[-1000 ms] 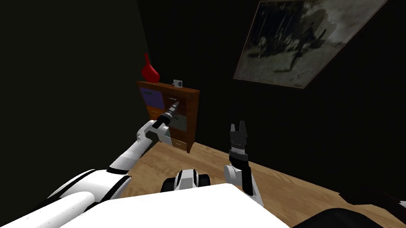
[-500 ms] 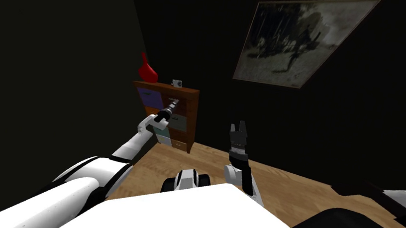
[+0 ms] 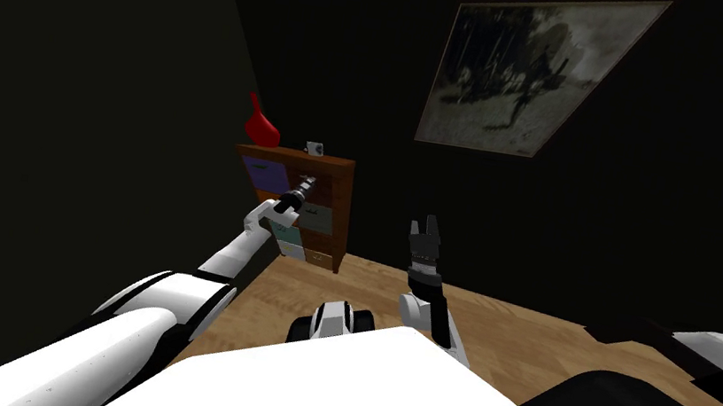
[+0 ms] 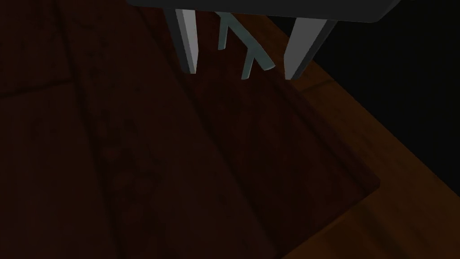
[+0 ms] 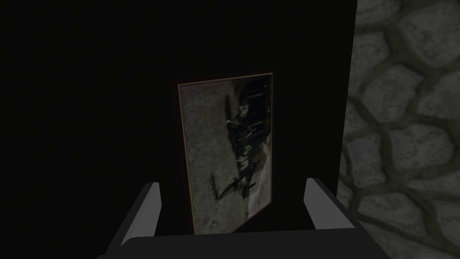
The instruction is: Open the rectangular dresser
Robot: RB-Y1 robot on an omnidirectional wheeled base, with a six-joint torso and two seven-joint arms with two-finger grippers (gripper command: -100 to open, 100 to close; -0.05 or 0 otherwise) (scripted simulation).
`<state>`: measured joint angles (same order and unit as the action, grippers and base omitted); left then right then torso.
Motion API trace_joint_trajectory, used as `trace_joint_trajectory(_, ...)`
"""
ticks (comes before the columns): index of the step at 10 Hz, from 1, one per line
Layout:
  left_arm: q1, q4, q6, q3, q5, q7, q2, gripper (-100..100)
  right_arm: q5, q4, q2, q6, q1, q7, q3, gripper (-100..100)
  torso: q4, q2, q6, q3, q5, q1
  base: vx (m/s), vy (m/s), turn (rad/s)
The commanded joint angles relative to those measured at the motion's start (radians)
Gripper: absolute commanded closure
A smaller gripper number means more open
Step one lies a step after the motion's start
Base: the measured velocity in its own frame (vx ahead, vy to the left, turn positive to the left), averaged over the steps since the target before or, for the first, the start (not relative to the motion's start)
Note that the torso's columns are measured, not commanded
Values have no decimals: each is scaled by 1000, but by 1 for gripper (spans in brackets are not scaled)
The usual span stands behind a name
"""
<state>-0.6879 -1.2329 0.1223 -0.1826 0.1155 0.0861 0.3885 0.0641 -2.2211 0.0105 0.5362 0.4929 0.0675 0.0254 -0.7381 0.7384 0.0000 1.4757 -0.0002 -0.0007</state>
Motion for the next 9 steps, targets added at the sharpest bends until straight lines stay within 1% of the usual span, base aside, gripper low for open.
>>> trace_joint_trajectory(1,-1,-9,6,-8,-4,4,3,100,0,0,0,0,0,0,0,0,-1,4,0,-2,1,2,-136,69,24)
trace_joint_trajectory(2,-2,-13,9,-11,-6,6,5,100,0,0,0,0,0,0,0,0,-2,5,0,-3,1,4,-149,86,17)
trace_joint_trajectory(4,-3,-21,16,-19,-11,9,9,100,0,0,0,0,0,0,0,0,-1,4,0,-2,0,1,-221,60,32)
trace_joint_trajectory(5,-3,-17,12,-16,-9,8,8,100,0,0,0,0,-1,0,0,0,-1,3,0,-2,0,-1,-103,24,2)
trace_joint_trajectory(6,-16,-16,31,-17,-11,9,14,-100,0,0,0,0,0,0,0,0,1,-6,0,3,-1,-2,75,-16,-54)
trace_joint_trajectory(9,-35,-14,56,-17,-13,10,21,-100,0,0,0,0,1,0,0,0,3,-10,0,6,0,0,169,-39,-34)
